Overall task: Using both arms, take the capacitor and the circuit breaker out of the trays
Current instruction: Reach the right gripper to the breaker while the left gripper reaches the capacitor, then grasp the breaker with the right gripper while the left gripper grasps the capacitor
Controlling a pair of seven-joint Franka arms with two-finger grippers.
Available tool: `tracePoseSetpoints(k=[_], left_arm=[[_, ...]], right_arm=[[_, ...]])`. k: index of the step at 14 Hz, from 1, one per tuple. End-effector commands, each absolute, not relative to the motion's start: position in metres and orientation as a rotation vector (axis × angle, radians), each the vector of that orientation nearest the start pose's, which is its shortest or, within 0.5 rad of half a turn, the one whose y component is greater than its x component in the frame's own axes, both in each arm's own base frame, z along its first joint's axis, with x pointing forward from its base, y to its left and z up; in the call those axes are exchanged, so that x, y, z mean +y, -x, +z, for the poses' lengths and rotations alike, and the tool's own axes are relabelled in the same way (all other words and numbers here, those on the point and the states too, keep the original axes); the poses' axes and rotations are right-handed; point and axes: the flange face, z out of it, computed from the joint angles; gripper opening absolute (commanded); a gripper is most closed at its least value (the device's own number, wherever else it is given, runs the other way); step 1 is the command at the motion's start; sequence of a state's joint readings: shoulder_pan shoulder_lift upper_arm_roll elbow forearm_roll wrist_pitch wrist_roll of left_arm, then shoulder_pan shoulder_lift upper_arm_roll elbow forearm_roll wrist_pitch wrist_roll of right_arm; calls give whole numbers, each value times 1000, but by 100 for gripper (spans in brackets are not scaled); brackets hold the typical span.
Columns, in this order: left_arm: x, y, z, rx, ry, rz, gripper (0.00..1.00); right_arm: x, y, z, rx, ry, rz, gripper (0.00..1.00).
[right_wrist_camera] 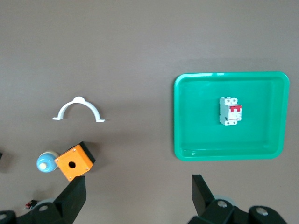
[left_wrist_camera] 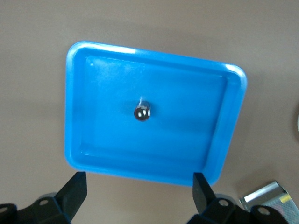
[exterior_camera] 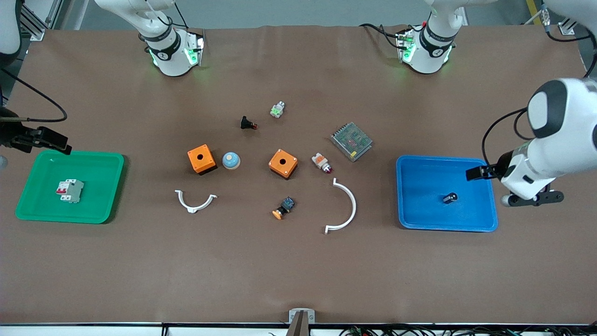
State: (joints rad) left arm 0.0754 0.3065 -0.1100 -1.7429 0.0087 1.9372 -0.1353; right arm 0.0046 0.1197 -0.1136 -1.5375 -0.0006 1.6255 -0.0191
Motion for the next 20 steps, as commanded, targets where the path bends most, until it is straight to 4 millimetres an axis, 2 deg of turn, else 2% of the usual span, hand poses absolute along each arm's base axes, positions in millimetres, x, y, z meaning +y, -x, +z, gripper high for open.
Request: tracePoseSetpoints(k=[1, 2, 4, 5, 7, 9, 10, 13, 15, 17, 19, 20], left_arm=[[-15, -627, 343, -148, 3148, 122, 100], [-12, -629, 324, -156, 3151, 112, 99], [-7, -630, 290, -170, 3158, 86, 92], [-6, -632, 278, -171, 3161, 72, 88], [0, -635, 251, -191, 3167, 62, 85], [3, -636, 223, -200, 3171, 66, 80], [3, -634, 212, -201, 3171, 91, 78], [3, -631, 201, -201, 3171, 120, 70], [3, -631, 199, -196, 3171, 125, 61], [0, -632, 201, -191, 3171, 130, 44], [-6, -633, 204, -167, 3169, 127, 20], [-7, -633, 205, -155, 3168, 124, 12]], right_arm=[[-99, -603, 550, 166, 3165, 113, 100], [-123, -610, 528, 173, 3164, 130, 100], [-171, -624, 484, 166, 3168, 114, 100], [-196, -629, 458, 117, 3173, 118, 100], [-244, -632, 420, 6, 3186, 71, 100], [-275, -632, 383, -17, 3189, 75, 100], [-285, -631, 368, -23, 3192, 74, 100], [-297, -629, 316, -67, 3174, 163, 100], [-300, -634, 286, -69, 3186, 136, 100], [-301, -635, 265, -75, 3191, 134, 100], [-303, -629, 251, -63, 3175, 172, 100], [-301, -626, 245, -55, 3166, 200, 100]])
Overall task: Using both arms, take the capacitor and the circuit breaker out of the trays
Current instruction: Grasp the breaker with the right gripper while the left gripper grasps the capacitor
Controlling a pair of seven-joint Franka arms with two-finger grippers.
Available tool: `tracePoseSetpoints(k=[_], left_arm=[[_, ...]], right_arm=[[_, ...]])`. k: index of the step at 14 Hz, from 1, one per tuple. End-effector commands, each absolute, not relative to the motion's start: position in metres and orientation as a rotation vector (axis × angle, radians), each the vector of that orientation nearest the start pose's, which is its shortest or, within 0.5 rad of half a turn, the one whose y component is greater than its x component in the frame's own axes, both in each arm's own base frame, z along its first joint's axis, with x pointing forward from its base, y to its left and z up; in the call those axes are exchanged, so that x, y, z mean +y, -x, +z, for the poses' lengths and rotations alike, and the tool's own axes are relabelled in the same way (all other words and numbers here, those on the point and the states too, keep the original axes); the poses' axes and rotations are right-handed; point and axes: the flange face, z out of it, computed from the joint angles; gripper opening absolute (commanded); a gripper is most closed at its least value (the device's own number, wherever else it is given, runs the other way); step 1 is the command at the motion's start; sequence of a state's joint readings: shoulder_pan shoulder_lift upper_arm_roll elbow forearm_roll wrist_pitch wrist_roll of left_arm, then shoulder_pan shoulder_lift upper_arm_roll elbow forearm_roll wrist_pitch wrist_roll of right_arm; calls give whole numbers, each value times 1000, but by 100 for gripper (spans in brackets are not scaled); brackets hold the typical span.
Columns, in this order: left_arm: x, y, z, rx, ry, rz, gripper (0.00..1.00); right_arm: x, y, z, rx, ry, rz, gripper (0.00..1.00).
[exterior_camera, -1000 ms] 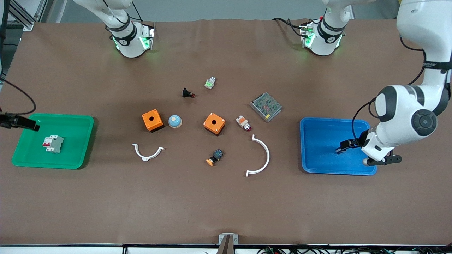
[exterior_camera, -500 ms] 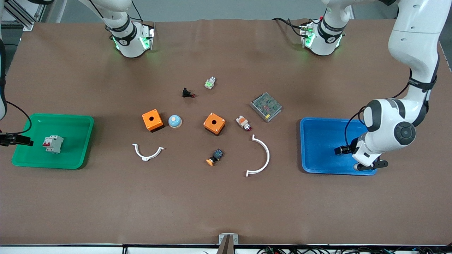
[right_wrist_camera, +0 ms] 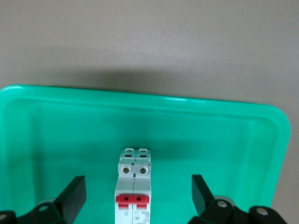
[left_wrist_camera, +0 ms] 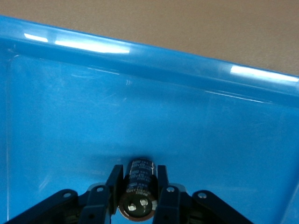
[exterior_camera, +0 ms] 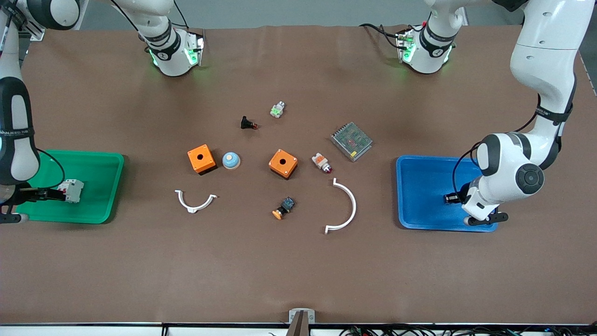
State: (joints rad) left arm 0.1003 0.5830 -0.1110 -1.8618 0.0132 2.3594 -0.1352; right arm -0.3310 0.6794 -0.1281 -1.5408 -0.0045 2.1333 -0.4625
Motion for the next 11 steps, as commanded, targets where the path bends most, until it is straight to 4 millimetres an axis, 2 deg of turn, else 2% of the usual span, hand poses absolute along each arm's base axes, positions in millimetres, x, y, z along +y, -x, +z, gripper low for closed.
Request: tracePoseSetpoints(k=[1, 3, 4, 5, 7, 8, 9, 10, 11], left_arm=[[-10, -633, 208, -130, 3160, 118, 4], [-14, -635, 228, -103, 3156, 112, 2], [-23, -637, 246, -82, 3156, 109, 1], [-42, -641, 268, -52, 3151, 107, 1], [-95, -641, 302, 20, 3148, 47, 1], [-124, -642, 313, 20, 3152, 12, 1], [-153, -642, 318, 20, 3157, -8, 1], [-192, -640, 322, 30, 3162, -32, 1], [-220, -644, 320, 14, 3171, -49, 1]], right_arm=[[-300, -624, 240, -50, 3160, 217, 100], [-300, -619, 233, -44, 3151, 238, 98], [-300, -617, 231, -41, 3147, 249, 94], [-299, -615, 229, -37, 3137, 274, 86], [-304, -609, 227, -22, 3124, 304, 74], [-304, -607, 227, -18, 3116, 322, 66], [-304, -607, 225, -18, 3113, 331, 57], [-304, -606, 224, -18, 3111, 335, 47], [-304, -606, 223, -18, 3110, 337, 39]])
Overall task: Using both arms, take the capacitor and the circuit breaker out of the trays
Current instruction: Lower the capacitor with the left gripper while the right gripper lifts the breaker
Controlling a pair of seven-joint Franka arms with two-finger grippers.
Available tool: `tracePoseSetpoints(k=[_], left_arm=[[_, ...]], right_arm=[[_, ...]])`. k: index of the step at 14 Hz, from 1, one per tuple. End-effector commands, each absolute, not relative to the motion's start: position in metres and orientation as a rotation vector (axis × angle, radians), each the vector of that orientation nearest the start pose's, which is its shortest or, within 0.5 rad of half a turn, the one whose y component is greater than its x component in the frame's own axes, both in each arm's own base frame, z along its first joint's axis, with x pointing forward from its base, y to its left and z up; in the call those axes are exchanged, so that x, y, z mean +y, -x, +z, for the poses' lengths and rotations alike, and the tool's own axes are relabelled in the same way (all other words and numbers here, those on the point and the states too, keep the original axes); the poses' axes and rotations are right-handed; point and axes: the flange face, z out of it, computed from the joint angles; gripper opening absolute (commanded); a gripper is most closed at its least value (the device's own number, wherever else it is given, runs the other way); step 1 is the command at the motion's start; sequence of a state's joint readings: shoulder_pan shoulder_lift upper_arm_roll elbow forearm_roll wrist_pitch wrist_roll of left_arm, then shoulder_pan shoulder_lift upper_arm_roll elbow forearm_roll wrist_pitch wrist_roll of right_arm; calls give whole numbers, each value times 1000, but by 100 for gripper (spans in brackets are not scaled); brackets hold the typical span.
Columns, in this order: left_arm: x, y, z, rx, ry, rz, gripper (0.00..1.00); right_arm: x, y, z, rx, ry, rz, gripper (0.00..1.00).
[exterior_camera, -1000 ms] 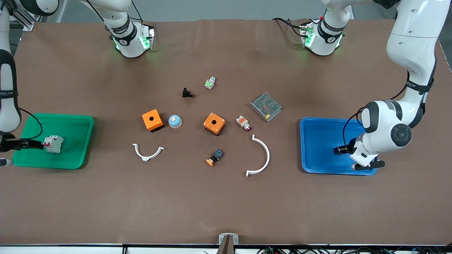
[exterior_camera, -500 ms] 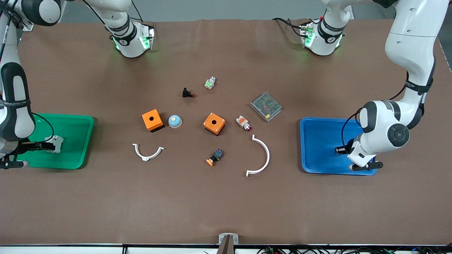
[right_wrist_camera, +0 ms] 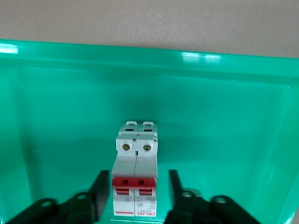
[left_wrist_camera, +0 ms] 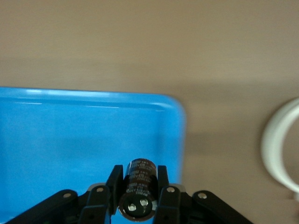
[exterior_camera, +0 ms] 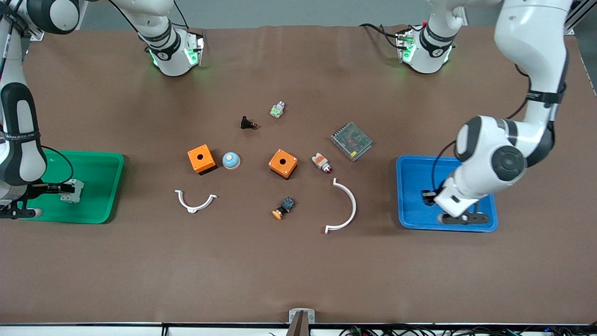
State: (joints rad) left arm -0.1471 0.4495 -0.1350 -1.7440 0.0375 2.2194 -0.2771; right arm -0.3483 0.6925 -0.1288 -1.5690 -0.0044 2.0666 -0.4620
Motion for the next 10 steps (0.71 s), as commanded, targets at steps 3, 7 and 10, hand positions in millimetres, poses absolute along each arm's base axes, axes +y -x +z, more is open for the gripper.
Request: tracePoseSetpoints(k=[3, 7, 10], left_arm=[[-294, -644, 302, -3, 3192, -59, 1], [-366, -639, 256, -93, 3199, -47, 1], [-388, -630, 227, -94, 3209, -55, 2]], right_arm=[[-301, -611, 229, -28, 3118, 321, 26], [-289, -621, 279, -41, 3088, 338, 25], [-239, -636, 357, -114, 3070, 382, 25]])
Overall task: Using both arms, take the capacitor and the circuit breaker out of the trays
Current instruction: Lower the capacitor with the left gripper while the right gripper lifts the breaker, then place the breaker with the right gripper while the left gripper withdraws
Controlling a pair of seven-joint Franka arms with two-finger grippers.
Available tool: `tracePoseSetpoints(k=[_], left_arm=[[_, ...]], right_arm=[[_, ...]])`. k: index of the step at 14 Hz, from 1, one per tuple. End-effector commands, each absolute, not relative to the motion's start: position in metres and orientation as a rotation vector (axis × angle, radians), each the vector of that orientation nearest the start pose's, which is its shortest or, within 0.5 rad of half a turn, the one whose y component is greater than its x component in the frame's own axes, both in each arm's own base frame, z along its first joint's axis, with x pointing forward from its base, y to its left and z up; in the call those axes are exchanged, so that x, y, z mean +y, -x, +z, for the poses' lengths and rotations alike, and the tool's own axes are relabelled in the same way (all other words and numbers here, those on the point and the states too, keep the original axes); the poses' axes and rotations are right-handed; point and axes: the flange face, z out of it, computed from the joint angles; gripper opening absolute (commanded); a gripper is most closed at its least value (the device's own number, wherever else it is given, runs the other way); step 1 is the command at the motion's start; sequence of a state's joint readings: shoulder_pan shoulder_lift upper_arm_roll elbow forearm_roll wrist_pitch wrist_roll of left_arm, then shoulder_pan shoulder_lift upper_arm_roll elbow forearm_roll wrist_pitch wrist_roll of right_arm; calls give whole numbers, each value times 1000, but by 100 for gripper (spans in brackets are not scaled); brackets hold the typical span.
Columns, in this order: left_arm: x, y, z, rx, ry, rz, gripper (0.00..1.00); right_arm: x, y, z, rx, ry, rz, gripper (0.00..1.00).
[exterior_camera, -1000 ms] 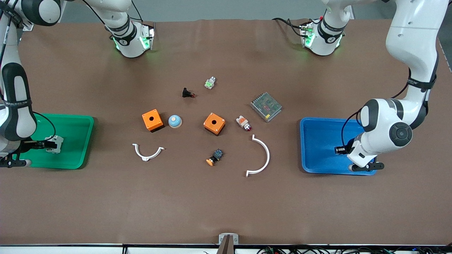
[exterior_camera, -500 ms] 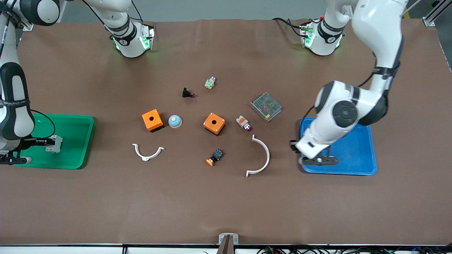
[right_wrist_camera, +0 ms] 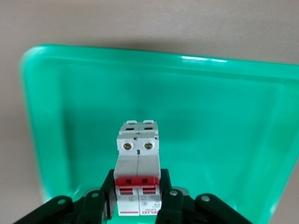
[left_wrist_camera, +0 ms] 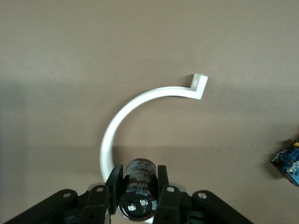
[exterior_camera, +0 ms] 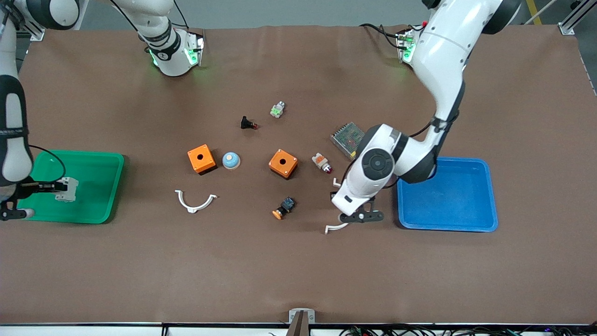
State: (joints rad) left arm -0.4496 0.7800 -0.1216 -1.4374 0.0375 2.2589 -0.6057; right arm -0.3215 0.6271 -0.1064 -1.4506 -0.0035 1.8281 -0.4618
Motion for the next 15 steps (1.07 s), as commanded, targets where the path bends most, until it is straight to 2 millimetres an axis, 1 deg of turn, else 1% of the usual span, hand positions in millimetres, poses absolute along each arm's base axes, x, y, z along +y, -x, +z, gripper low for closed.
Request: tracePoseSetpoints(k=[1, 2, 3, 4, 5, 6, 7, 8, 9, 10, 11, 12, 13, 14, 15], left_arm=[[-392, -627, 217, -88, 3213, -59, 2], [-402, -620, 207, -66, 3212, -52, 4], [-402, -618, 198, -85, 3203, -40, 9], [-400, -619, 193, -103, 3196, -36, 25], [-400, -619, 193, -113, 3197, -38, 51], [-394, -623, 197, -105, 3197, -48, 100], [-396, -624, 201, -110, 3199, -57, 100], [-389, -629, 213, -126, 3191, -80, 100], [-383, -636, 235, -137, 3187, -122, 100], [-376, -639, 256, -148, 3180, -126, 100], [-366, -643, 285, -171, 3173, -131, 100], [-349, -651, 313, -206, 3163, -164, 100], [-323, -660, 344, -261, 3150, -208, 100], [-304, -664, 371, -302, 3142, -211, 100], [-279, -665, 402, -353, 3128, -198, 100]], right_arm=[[-215, -641, 376, -69, 3084, 372, 25], [-179, -647, 393, -46, 3098, 371, 25], [-144, -651, 403, -30, 3107, 384, 25], [-109, -653, 411, -2, 3113, 403, 24], [-75, -654, 417, 18, 3105, 417, 24], [-39, -654, 421, 49, 3080, 431, 24], [-11, -654, 420, 61, 3060, 441, 24], [20, -654, 415, 62, 3039, 446, 24], [54, -654, 411, 72, 3026, 443, 24], [84, -655, 409, 113, 3027, 413, 24], [113, -654, 401, 146, 3038, 388, 24], [145, -650, 390, 175, 3047, 366, 24], [174, -645, 377, 196, 3057, 357, 24], [206, -638, 359, 200, 3061, 359, 24], [244, -632, 336, 212, 3049, 312, 24]])
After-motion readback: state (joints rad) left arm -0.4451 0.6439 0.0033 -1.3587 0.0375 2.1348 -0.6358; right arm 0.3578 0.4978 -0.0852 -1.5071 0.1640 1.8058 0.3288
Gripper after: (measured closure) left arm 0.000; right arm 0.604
